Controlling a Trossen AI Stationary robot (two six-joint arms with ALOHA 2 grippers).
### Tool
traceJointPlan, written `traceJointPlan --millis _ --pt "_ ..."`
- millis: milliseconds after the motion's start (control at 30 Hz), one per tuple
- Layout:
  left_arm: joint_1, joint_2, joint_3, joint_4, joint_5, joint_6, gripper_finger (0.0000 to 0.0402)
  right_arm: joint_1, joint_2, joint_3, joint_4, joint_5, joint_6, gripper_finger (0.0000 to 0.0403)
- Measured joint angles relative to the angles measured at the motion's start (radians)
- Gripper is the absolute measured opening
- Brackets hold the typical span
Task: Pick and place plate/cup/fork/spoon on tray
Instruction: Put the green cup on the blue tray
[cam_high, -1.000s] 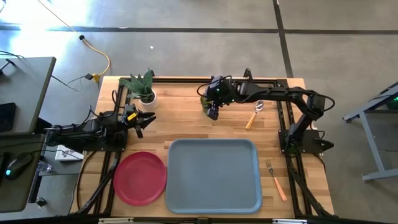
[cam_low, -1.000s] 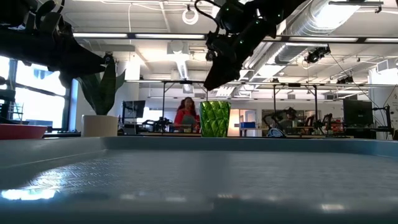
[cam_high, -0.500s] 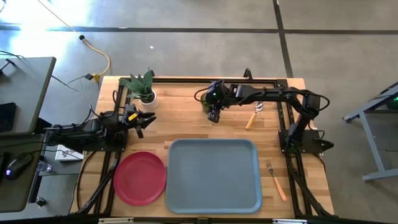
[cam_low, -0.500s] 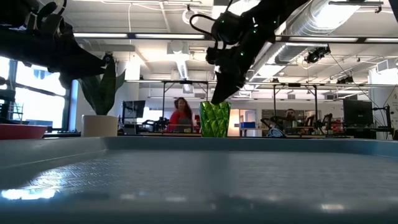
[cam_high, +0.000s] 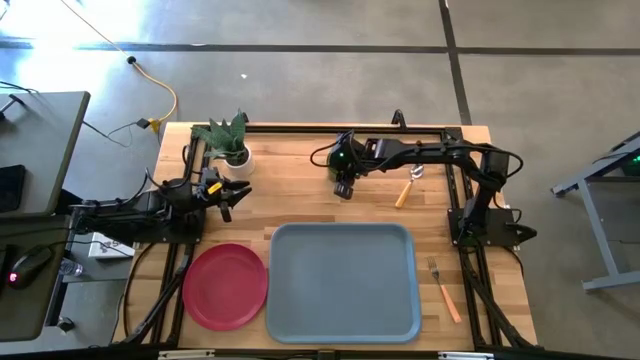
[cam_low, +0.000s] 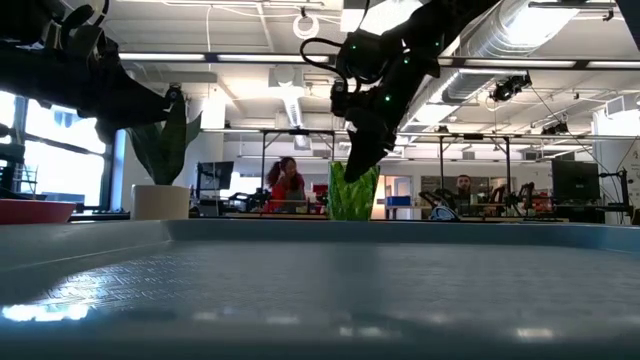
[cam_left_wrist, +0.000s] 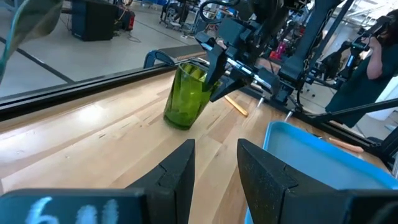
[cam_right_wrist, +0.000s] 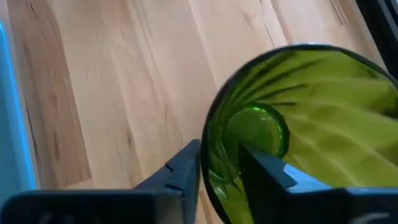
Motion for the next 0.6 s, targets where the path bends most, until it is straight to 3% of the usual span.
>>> traceJointPlan --millis 200,600 --pt "0.0 0.0 0.0 0.0 0.0 0.0 0.011 0.002 -0.001 0.0 0.0 0.003 0.01 0.0013" --pt "0.0 0.0 0.0 0.0 0.0 0.0 0.011 0.06 -0.005 0.002 -0.001 0.009 0.114 0.0006"
